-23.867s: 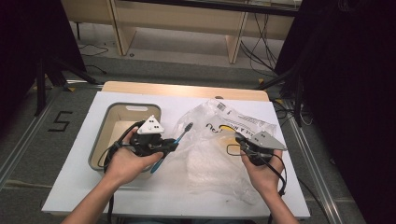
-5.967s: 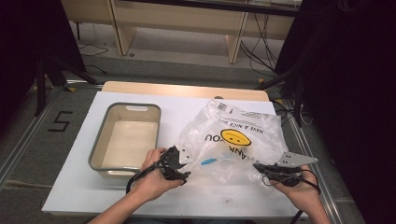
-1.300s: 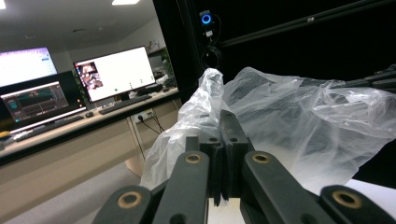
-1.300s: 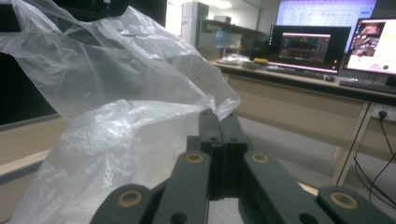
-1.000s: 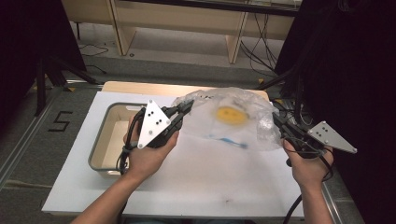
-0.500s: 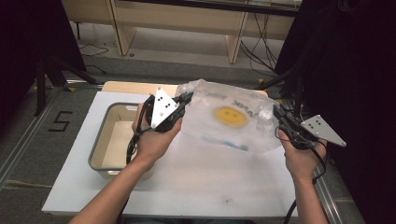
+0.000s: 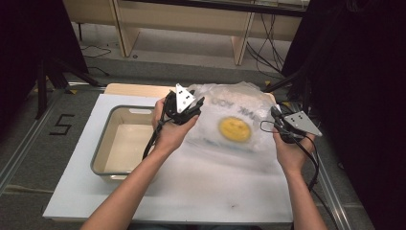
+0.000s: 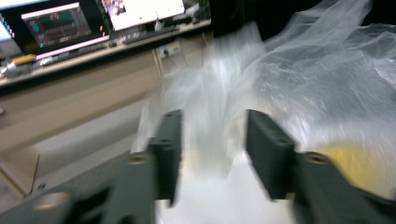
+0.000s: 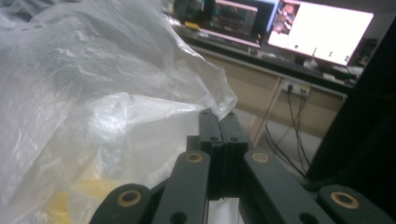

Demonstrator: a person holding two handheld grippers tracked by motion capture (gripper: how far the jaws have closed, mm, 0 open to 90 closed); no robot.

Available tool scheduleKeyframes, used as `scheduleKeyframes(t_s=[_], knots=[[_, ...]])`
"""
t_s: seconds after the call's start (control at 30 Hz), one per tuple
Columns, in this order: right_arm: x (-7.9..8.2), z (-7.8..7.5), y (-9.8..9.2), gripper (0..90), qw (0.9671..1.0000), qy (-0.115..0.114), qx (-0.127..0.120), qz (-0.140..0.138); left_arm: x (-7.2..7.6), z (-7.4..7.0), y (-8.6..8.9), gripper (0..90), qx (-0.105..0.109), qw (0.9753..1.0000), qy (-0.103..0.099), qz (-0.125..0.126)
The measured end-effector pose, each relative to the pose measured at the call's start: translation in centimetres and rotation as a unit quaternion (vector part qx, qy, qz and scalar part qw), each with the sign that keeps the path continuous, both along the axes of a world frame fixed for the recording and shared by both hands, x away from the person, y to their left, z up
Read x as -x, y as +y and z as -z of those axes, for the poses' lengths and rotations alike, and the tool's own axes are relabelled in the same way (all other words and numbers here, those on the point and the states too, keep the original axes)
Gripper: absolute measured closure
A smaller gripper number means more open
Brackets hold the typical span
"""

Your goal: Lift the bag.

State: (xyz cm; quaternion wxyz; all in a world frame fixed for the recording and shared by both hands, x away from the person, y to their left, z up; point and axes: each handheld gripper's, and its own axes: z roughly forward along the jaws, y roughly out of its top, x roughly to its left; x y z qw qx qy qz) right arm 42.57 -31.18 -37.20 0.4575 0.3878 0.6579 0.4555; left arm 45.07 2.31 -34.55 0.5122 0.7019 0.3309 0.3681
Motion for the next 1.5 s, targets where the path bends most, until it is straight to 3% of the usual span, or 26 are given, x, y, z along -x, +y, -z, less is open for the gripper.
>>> scheduleKeyframes(t_s=[0.07, 0.13, 0.23, 0.4, 0.5, 0.73, 0.93, 1.1, 1.3, 1.5], knots=[[-0.7, 0.5, -0.1, 90.0, 0.9999, 0.011, 0.008, 0.009, 0.1, 0.2, -0.1, 37.4, -0.005, 0.9998, 0.012, -0.016], [-1.3, 0.9, -0.1, 90.0, 0.9994, 0.024, 0.017, 0.018, 0.3, 0.1, 0.0, 32.6, -0.014, 0.9996, 0.012, -0.021], [-2.1, 1.6, -0.3, 87.6, 0.9985, 0.041, 0.021, 0.031, 0.8, 0.0, 0.3, 31.4, -0.014, 0.9997, 0.016, -0.012], [-2.6, 2.0, -0.4, 72.7, 0.9973, 0.055, 0.024, 0.042, 1.5, 0.1, 0.9, 31.1, -0.013, 0.9995, 0.03, -0.002], [-2.4, 1.6, -0.6, 64.8, 0.9977, 0.046, 0.014, 0.048, 1.6, 0.4, 1.3, 31.1, -0.016, 0.9993, 0.034, -0.002], [-1.5, -0.2, -1.5, 48.2, 0.9983, 0.018, -0.033, 0.045, 2.0, 0.8, 1.5, 31.1, -0.018, 0.999, 0.04, 0.002], [0.0, -1.0, -1.6, 42.0, 0.9993, 0.004, -0.035, 0.014, 2.8, 1.0, 1.7, 31.1, -0.024, 0.9986, 0.046, 0.015], [1.3, -0.6, -1.3, 41.0, 0.9992, 0.021, -0.022, -0.025, 3.9, 1.5, 2.4, 30.7, -0.026, 0.997, 0.065, 0.033], [3.1, 0.7, -1.2, 40.6, 0.9956, 0.047, -0.032, -0.074, 5.7, 2.1, 3.8, 28.8, -0.02, 0.995, 0.083, 0.051], [5.1, 1.5, -1.2, 39.6, 0.9917, 0.062, -0.03, -0.108, 7.7, 2.5, 5.2, 28.0, -0.015, 0.9941, 0.086, 0.064]])
